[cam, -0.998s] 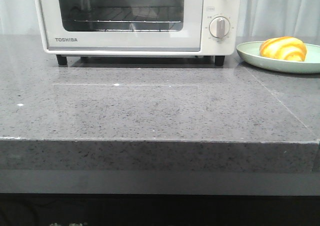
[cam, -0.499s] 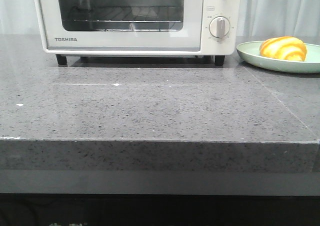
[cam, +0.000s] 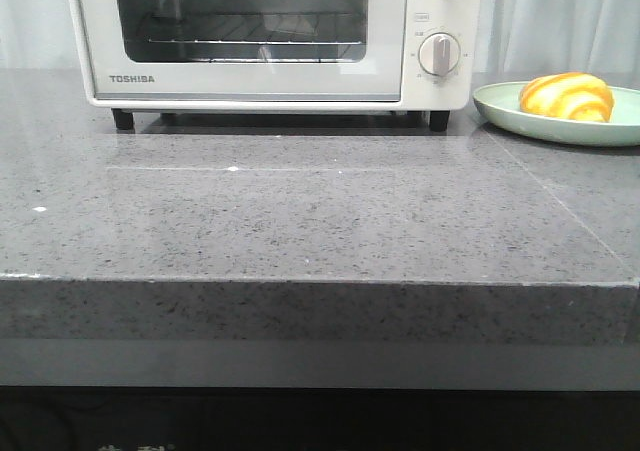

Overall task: Put bread in oven
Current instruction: 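Move the left gripper to the oven door handle and hook it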

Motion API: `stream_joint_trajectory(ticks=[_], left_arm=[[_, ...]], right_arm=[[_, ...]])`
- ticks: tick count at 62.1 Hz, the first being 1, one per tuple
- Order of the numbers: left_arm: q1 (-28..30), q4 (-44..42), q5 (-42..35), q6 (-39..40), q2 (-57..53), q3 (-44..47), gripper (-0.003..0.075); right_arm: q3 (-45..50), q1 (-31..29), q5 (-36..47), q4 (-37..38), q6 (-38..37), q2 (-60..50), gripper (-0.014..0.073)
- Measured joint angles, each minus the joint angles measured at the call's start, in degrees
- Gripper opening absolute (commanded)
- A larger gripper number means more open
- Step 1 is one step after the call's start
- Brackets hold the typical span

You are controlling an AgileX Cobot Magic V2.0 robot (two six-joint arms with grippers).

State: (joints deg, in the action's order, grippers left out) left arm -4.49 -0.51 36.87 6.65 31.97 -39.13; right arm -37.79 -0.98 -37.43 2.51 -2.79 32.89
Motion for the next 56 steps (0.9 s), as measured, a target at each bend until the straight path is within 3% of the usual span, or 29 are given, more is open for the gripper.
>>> stream_joint_trajectory(ticks=[27,42,56], left_arm=[[-0.5,0.9,-1.7,-2.1,0.0,0.0,-0.0018],[-11.1,4.3,-9.1,-5.9,4.0,-0.9,-0.0018],[-20.2,4.5,-21.1,-6.1,13.7,-3.5,-0.0018]], right_arm=[[0.0,0.0,0.0,0.0,0.0,0.0,0.0603],[0.0,0.0,0.0,0.0,0.0,0.0,0.0603],[0.0,0.0,0.0,0.0,0.0,0.0,0.0603]])
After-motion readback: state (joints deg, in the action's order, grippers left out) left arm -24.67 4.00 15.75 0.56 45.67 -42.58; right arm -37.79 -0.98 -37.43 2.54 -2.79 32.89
